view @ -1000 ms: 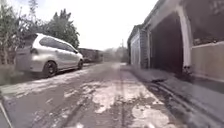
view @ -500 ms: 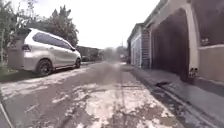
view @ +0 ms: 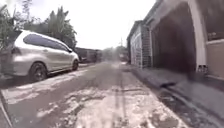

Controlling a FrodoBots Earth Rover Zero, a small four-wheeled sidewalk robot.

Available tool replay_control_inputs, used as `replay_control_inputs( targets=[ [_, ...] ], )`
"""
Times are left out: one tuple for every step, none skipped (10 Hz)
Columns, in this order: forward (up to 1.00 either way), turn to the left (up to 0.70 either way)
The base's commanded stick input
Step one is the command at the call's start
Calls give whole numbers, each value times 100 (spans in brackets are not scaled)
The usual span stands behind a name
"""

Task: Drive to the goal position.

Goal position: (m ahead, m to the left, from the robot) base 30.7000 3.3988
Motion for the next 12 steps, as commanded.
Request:
replay_control_inputs(
  targets=[
    [70,-8],
    [70,-4],
    [70,1],
    [70,1],
    [70,1],
    [70,1],
    [70,1],
    [70,1],
    [70,1],
    [70,1],
    [70,1],
    [70,-2]
  ],
)
